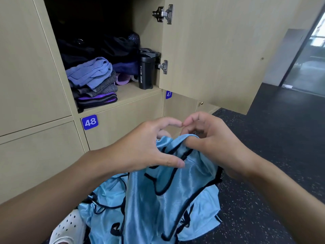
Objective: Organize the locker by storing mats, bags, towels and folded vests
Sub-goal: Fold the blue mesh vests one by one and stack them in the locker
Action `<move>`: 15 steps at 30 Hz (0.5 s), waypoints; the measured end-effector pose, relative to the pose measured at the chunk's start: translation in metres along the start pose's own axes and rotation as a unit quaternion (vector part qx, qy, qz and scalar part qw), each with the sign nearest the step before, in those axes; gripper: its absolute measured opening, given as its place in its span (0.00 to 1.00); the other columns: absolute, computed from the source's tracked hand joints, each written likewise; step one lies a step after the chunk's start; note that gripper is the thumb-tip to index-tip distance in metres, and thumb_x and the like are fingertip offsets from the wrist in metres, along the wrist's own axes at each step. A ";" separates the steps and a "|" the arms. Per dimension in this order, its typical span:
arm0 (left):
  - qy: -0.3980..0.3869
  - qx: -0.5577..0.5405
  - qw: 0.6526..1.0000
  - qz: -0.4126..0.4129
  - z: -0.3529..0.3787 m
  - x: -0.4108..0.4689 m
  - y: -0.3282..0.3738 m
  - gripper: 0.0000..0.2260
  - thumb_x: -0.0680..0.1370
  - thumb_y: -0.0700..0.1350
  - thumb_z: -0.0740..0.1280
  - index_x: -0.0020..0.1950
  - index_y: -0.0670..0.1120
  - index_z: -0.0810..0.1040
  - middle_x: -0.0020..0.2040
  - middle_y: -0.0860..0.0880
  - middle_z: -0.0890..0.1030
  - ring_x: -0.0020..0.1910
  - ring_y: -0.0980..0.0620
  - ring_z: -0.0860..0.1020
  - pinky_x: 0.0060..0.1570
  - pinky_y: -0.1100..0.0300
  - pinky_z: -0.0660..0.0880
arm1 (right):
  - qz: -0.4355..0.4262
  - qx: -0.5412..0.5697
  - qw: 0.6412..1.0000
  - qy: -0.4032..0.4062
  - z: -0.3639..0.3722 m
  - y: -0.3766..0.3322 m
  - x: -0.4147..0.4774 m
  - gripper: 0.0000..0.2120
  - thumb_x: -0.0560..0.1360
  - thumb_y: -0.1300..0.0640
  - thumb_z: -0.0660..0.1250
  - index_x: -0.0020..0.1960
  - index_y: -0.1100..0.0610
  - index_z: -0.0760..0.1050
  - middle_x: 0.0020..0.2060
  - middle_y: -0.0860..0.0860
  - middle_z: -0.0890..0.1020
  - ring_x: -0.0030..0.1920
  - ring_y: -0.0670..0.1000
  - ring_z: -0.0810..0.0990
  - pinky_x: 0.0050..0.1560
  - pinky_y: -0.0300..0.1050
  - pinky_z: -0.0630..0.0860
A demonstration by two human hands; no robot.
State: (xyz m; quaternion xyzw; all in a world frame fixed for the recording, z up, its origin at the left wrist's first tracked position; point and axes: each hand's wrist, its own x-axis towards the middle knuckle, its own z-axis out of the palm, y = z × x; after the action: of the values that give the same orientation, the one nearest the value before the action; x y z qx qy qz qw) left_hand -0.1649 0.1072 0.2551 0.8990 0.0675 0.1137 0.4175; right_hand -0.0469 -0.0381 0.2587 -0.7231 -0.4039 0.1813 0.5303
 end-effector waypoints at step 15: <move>0.155 -0.185 0.969 -0.048 -0.013 0.008 -0.006 0.07 0.76 0.44 0.73 0.43 0.40 0.84 0.45 0.30 0.81 0.38 0.45 0.75 0.43 0.50 0.70 | 0.064 0.000 0.998 0.001 -0.007 0.004 -0.002 0.10 0.74 0.63 0.72 0.53 0.55 0.76 0.43 0.55 0.86 0.41 0.58 0.82 0.46 0.56 0.78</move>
State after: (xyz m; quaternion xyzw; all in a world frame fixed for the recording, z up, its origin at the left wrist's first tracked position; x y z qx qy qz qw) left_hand -0.1605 0.1219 0.2596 0.7733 0.1526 0.2423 0.5657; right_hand -0.0421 -0.0448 0.2575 -0.7477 -0.3558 0.2142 0.5181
